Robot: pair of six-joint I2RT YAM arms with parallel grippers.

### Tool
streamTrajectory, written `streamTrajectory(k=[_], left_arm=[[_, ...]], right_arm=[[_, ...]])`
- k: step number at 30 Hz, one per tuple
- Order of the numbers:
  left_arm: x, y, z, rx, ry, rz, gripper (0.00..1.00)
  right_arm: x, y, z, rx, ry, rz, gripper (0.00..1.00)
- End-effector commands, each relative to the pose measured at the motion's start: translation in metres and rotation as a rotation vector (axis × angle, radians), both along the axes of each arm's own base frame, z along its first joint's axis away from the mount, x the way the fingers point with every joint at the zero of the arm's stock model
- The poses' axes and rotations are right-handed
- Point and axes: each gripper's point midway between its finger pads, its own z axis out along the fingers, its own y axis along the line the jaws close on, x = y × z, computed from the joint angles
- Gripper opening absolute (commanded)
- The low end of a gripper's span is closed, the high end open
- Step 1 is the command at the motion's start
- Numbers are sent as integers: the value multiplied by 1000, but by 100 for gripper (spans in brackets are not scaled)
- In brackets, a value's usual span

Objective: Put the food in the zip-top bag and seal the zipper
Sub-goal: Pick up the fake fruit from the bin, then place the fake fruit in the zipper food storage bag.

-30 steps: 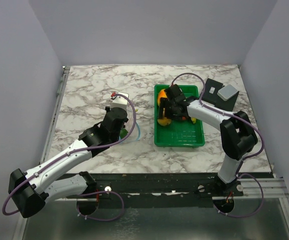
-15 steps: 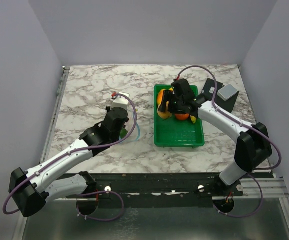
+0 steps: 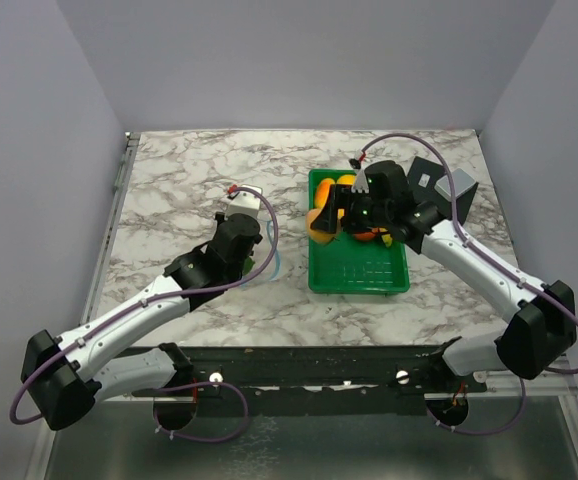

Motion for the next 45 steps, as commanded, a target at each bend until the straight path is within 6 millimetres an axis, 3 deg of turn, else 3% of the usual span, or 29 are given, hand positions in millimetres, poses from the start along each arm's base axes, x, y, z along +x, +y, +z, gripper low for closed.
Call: streamTrajectory(k=[1,7,13,25,37,45], left_arm=[[2,-6,2,-37,-1,-3,0],[3,-12,2,-59,13,-14,0],[3,-18,4,-73,30,-26,0],[2,-30,8,-135,51,-51,0],[0,-49,12,-210,107,-91,0],[-4,-68,15,-277,167,-129,0]], right_arm=[[-25,22,21,81,-59,170,33],[-48,47,31,148,-88,286,33],[-54,67,41,182,-119,336,34],[-58,102,24,166,-97,401,34],[-42,118,6,149,-64,343,34],[-18,108,-9,84,-59,176,34]])
